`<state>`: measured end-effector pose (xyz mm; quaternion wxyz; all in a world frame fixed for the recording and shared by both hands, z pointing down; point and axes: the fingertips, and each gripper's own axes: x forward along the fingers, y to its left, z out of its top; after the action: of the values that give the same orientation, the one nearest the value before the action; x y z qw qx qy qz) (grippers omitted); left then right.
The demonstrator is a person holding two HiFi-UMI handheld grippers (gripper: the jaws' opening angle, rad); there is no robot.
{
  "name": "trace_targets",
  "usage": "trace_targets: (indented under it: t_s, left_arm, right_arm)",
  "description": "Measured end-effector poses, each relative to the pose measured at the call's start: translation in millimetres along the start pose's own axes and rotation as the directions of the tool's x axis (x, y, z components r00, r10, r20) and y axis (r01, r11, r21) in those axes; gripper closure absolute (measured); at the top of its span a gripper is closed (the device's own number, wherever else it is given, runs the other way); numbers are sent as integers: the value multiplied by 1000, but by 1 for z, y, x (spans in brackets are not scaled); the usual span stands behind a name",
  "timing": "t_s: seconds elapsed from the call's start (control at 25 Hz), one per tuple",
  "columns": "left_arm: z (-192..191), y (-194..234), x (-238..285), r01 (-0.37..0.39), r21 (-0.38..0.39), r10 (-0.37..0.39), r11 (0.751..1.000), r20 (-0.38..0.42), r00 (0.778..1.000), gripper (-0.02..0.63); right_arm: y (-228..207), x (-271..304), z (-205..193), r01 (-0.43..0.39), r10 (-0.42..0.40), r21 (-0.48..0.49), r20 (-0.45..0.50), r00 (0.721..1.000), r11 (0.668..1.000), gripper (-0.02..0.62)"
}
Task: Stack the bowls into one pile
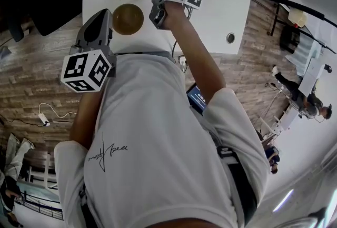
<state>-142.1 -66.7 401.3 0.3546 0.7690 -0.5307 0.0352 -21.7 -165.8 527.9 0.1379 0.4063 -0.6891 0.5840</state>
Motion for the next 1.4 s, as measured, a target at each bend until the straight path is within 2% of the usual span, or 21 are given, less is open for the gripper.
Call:
trace_targets:
  t_s: [0.2, 0.92, 1.12, 1.4]
  left_arm:
    - [-2, 2, 0, -10, -6, 10, 1000, -3, 1000, 603]
    - [-2, 11, 4, -30, -35, 30, 999, -14, 999, 603]
    - [-2, 12, 6, -29, -44, 28, 999, -13, 1000, 603]
    - [1, 15, 9, -27, -55, 27, 998, -8, 1000, 603]
  right_arm:
    - [-3, 9, -2, 9, -10, -16, -49, 999, 1000, 502]
    - [-7, 31, 2, -26, 37, 171, -66, 997, 985, 501]
    - [-6, 32, 2, -35, 47, 194, -58, 997, 980, 547]
    - [-6, 34, 0, -48, 66, 242, -67, 996, 969, 566]
